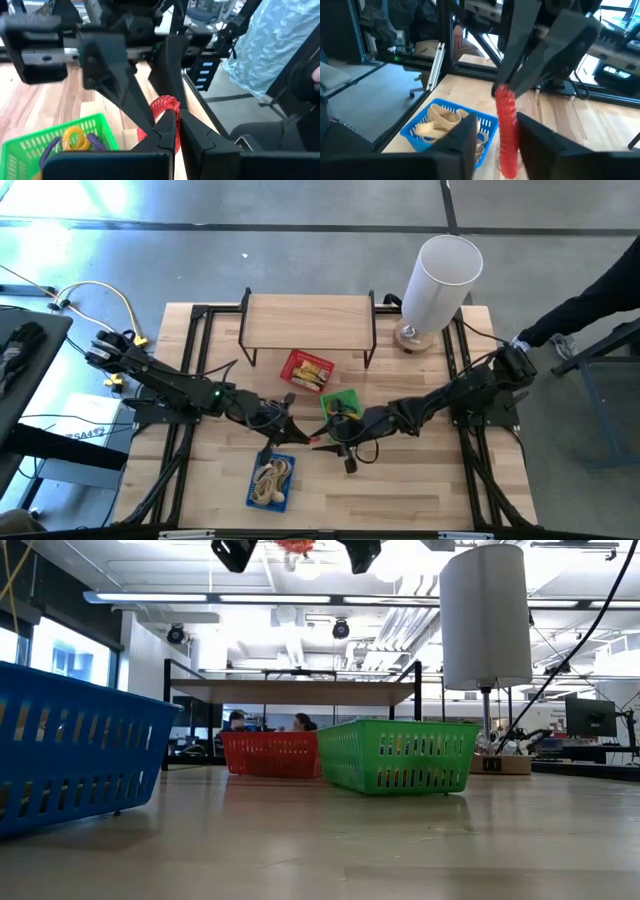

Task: Pick & Place Office Desk Supplies
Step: Put the orange spring keychain into the green bin

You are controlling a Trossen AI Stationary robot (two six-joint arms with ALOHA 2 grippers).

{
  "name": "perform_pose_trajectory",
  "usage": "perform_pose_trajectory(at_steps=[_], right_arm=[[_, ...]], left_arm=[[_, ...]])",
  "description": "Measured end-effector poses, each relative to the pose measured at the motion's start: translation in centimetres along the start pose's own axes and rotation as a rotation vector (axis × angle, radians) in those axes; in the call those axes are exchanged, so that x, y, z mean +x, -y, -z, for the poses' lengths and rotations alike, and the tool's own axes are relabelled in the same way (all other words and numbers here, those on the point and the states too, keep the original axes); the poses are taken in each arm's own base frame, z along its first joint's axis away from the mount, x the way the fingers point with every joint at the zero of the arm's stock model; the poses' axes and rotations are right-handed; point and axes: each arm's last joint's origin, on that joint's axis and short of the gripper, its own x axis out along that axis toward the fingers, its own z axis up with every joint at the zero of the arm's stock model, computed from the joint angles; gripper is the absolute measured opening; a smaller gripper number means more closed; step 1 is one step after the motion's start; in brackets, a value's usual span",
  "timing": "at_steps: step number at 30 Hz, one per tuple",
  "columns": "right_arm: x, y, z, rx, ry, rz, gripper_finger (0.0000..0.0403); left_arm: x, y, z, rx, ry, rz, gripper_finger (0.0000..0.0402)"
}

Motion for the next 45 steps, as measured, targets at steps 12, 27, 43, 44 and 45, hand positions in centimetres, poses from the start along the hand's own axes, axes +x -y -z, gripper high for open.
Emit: perform_pose_trajectory(at_steps=[12, 27, 43, 44, 45], right_arm=[[-0.1, -0.6, 0.5, -0.036, -0.05, -0.011, 0.0011], [-0.4, -0.4, 2.3, 0.067, -0.248, 0.043, 0.0005], [-1.8, 4.4, 6.0, 0.505, -0.527, 0.524, 0.0006], [-1.8, 4.5, 6.3, 0.529, -0.544, 0.521, 0.0006], [-1.6, 4.6, 6.6, 0.556, -0.556, 0.517, 0.0006]], left_arm=[[0.4, -0.2, 0.2, 0.009, 0.004, -0.013, 0.0016], [0.4, -0.4, 0.3, -0.007, 0.005, -0.092, 0.0161], [0.3, -0.9, 1.5, -0.082, -0.121, -0.126, 0.0165], [0.3, -0.8, 1.6, -0.082, -0.127, -0.127, 0.0165], [0.3, -0.8, 1.6, -0.083, -0.132, -0.127, 0.0165]])
